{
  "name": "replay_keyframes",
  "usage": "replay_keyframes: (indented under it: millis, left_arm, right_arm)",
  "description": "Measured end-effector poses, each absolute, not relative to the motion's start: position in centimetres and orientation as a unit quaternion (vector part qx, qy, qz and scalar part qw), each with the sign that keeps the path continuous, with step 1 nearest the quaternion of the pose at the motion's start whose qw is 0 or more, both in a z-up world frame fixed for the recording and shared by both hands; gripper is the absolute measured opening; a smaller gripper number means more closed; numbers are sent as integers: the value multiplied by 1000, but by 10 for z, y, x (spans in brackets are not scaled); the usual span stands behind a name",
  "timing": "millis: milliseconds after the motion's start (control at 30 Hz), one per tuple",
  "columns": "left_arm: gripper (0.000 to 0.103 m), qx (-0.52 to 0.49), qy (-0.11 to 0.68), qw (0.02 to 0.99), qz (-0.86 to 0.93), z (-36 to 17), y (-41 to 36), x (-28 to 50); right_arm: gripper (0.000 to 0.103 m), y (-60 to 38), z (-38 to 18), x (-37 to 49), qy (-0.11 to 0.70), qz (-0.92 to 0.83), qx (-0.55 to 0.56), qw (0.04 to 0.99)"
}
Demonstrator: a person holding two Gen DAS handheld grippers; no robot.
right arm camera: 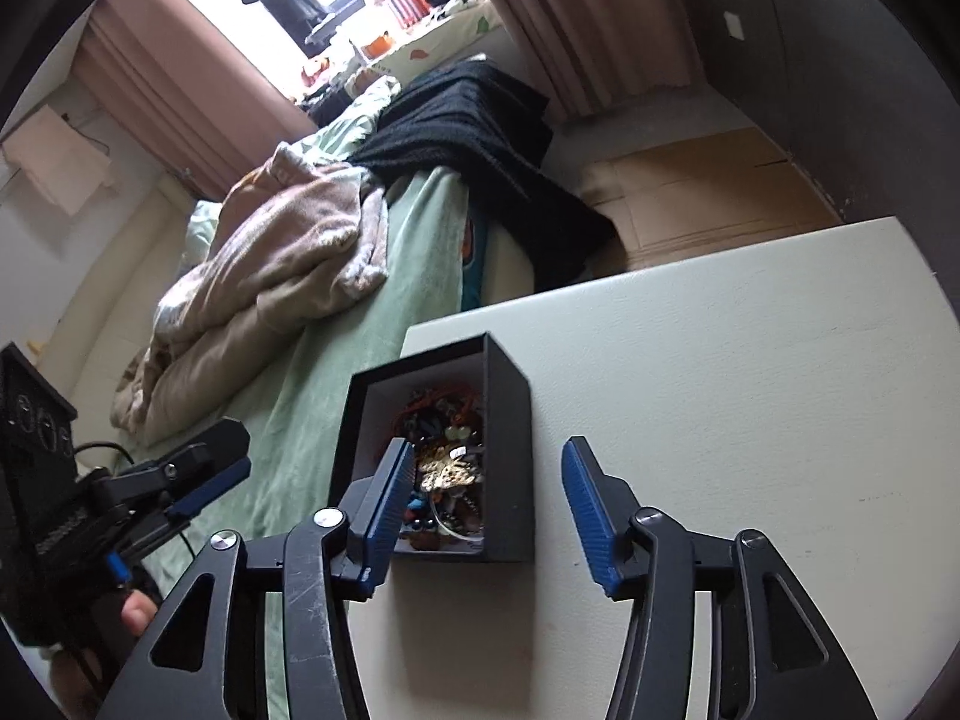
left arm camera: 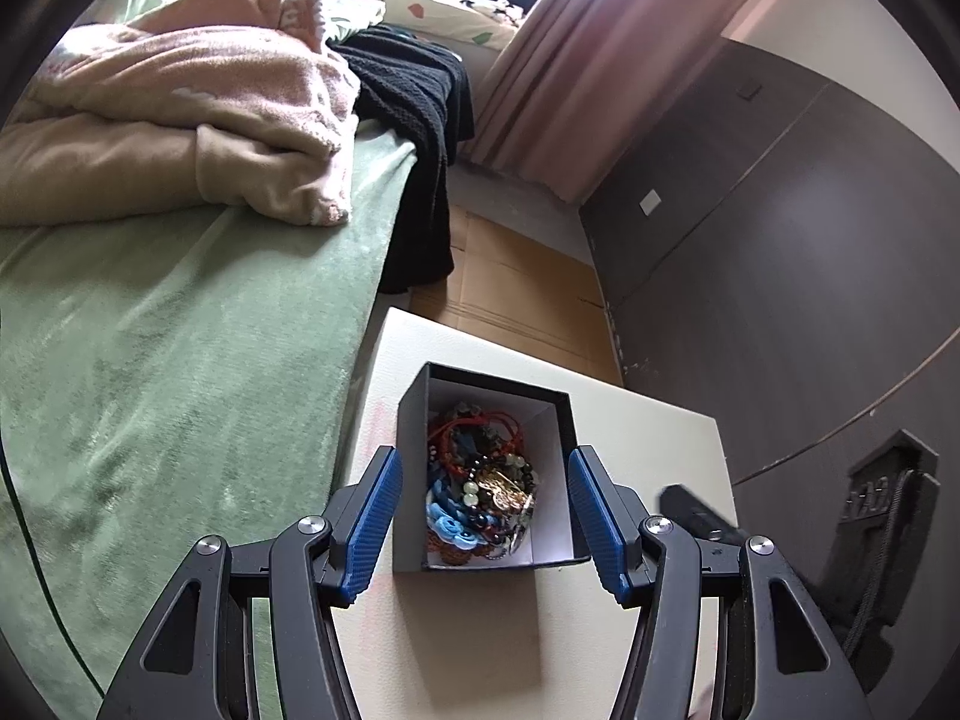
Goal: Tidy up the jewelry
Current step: 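Lower the hoop earring into the black box and open the right tool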
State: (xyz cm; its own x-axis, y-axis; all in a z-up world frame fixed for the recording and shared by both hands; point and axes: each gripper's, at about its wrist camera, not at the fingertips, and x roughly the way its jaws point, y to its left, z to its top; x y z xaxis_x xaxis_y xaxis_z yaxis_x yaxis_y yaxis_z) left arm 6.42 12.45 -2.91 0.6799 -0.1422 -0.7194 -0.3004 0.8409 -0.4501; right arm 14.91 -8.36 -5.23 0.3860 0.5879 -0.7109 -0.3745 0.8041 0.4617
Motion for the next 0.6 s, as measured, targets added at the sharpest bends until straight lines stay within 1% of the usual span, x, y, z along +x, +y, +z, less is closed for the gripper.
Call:
replay_keyframes:
  millis: [33, 200, 467, 600]
  left_arm:
    - [59, -273, 398, 875, 45, -29, 121, 64]
    - [59, -252, 403, 879, 44, -26, 106, 62]
    - [59, -200, 402, 892, 54, -19, 79, 54]
    - [59, -191, 393, 897, 60, -15, 73, 48]
  right_arm:
    - [63, -89, -50, 148, 467, 286, 117, 828]
    - [63, -119, -44, 143, 465, 266, 131, 834]
    - [63, -152, -30, 124, 466, 250, 121, 840]
    - [63, -163, -23, 115, 460, 254, 112, 843]
